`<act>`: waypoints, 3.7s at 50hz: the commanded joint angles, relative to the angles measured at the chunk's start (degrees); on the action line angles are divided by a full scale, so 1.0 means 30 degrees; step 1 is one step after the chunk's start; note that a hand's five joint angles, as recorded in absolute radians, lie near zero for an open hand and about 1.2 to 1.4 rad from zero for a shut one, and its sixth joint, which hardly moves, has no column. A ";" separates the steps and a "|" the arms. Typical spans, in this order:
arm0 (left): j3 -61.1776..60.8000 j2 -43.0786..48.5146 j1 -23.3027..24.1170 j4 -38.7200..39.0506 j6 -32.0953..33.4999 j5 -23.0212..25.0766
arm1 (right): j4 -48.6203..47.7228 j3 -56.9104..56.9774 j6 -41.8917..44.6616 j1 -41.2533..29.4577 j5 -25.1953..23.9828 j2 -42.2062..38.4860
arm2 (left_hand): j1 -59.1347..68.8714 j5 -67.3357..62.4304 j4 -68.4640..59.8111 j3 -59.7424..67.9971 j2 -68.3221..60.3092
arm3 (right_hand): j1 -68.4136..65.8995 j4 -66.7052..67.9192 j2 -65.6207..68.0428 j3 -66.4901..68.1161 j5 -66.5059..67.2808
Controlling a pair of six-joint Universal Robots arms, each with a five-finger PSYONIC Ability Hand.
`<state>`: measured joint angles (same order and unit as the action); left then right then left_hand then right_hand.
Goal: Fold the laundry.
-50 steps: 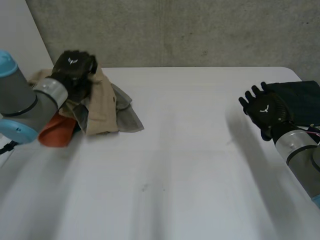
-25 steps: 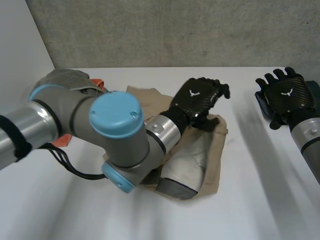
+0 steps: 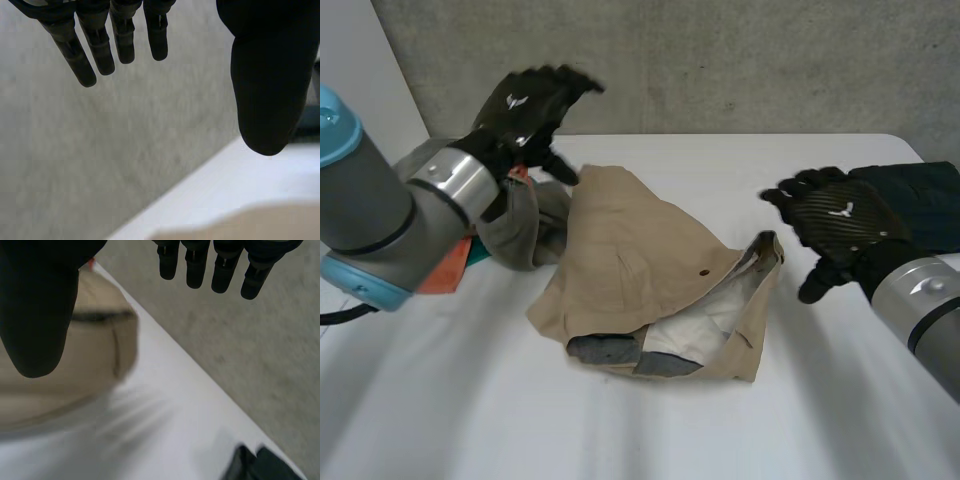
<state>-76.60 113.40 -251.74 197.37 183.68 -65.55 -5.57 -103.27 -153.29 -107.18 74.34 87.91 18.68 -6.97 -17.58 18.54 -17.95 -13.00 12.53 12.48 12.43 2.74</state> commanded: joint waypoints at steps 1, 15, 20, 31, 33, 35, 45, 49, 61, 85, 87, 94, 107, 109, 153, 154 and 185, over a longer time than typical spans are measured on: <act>0.0368 0.2863 -0.1781 -0.1015 0.3368 0.2105 | -0.0311 0.0468 0.0355 -0.3175 0.0180 0.0260 | -0.0300 -0.0270 -0.0068 -0.0251 0.0057 | 0.1000 -0.0845 -0.0828 -0.0811 -0.0914; -0.1535 0.1461 -0.2163 -0.2364 0.5482 0.1988 | -0.0428 0.6410 0.2611 -0.7805 0.1645 -0.9019 | 0.0037 -0.0607 -0.0404 0.0085 -0.0279 | 0.1000 -0.0845 -0.0828 -0.0811 -0.0914; -0.2559 0.0261 -0.2163 -0.2364 0.5453 0.1988 | -0.0955 0.8435 0.2582 -0.8101 0.2230 -1.1808 | 0.0037 -0.0607 -0.0405 0.0086 -0.0280 | -0.0873 0.1029 0.1046 0.1063 0.0960; -0.2739 -0.0300 -0.2836 -0.0989 0.5453 0.0906 | -0.2421 0.9845 0.2437 -0.7897 0.4224 -0.9860 | -0.0801 0.0231 0.0433 -0.0752 0.0558 | -2.2333 2.2489 2.2505 2.2522 2.2419; -0.2183 -0.0037 -0.2953 -0.0431 0.5482 0.0436 | -0.2275 0.9728 0.2290 -0.7896 0.4166 -0.8596 | -0.2259 0.1689 0.1891 -0.2210 0.2016 | -2.2333 2.2489 2.2505 2.2522 2.2419; -0.1250 0.0400 -0.3099 -0.0401 0.5483 0.0173 | -0.2216 0.9464 0.1939 -0.7926 0.3903 -0.7246 | -0.2653 0.2083 0.2285 -0.2604 0.2410 | -2.2333 2.2489 2.2505 2.2522 2.2419; 0.1626 0.4004 -0.2399 -0.0284 0.5629 0.0288 | 0.0475 0.8176 0.1296 -0.7867 0.1356 -0.1975 | -0.2879 0.2309 0.2511 -0.2830 0.2636 | -2.2333 2.2489 2.2505 2.2522 2.2419; 0.2651 0.5411 -0.1490 -0.0138 0.5658 0.0289 | 0.1093 0.7737 0.0302 -0.7838 0.1003 -0.0539 | -0.2879 0.2309 0.2511 -0.2830 0.2636 | -2.2333 2.2489 2.2505 2.2522 2.2419; 0.3912 0.7142 0.0238 0.2728 0.5570 -0.0936 | 0.1534 0.5334 -0.0816 -0.7838 -0.0462 0.3626 | -0.1984 0.1414 0.1616 -0.1935 0.1741 | -2.2333 2.2489 2.2505 2.2522 2.2419; 0.1630 0.1349 0.0828 0.3524 0.3666 -0.4337 | 0.1534 0.5976 -0.2251 -0.4002 -0.0434 0.4477 | 2.0439 -2.1009 -2.0807 2.0488 -2.0682 | -2.2333 2.2489 2.2505 2.2522 2.2419; 0.1278 0.0263 0.0651 0.3612 0.3579 -0.4574 | 0.1534 0.6211 -0.2689 -0.3270 -0.0405 0.4477 | 2.0439 -2.1009 -2.0807 2.0488 -2.0682 | -2.2333 2.2489 2.2505 2.2522 2.2419; -0.0217 -0.5128 0.0533 0.3526 0.1881 -0.4633 | 0.1593 0.7088 -0.4532 -0.1397 -0.0346 0.4477 | 2.0439 -2.1009 -2.0807 2.0488 -2.0682 | -2.2333 2.2489 2.2505 2.2522 2.2419; -0.2092 -0.7799 0.0357 0.1681 0.0004 -0.3694 | 0.1680 0.7002 -0.5709 -0.0661 -0.1020 0.4858 | 2.0439 -2.1009 -2.0807 2.0488 -2.0682 | -2.2333 2.2489 2.2505 2.2522 2.2419; -0.2443 -0.7974 0.0474 0.1299 -0.0025 -0.3987 | 0.1651 0.7090 -0.5709 -0.0514 -0.0990 0.4887 | 2.0439 -2.1009 -2.0807 2.0488 -2.0682 | -2.2333 2.2489 2.2505 2.2522 2.2419; 0.7806 0.6057 0.1177 0.3963 0.1439 -0.4721 | -0.3563 1.4734 -0.5299 -0.0221 0.4576 -1.1809 | 0.1511 -0.2081 -0.1879 0.1560 -0.1754 | -0.4376 0.4532 0.4549 0.4565 0.4463; 0.7983 0.6116 0.1206 0.4051 0.1439 -0.4779 | -0.3390 1.5433 -0.5125 -0.0192 0.4605 -1.2392 | -0.2894 0.2324 0.2526 -0.2845 0.2651 | 0.1000 -0.0845 -0.0828 -0.0811 -0.0914; -0.7775 -0.3435 0.8324 -0.3419 0.1527 -0.6887 | 0.3321 0.0853 0.6711 0.2006 -0.1193 -0.2613 | 0.0149 -0.0719 -0.0516 0.0198 -0.0391 | -0.0092 0.0248 0.0265 0.0282 0.0179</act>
<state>-93.32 102.47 -234.63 189.07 188.16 -84.18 4.72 -91.37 -138.17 -102.37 75.76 78.21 13.98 -3.83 -13.98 13.94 -14.00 -13.02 12.54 12.48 12.43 2.92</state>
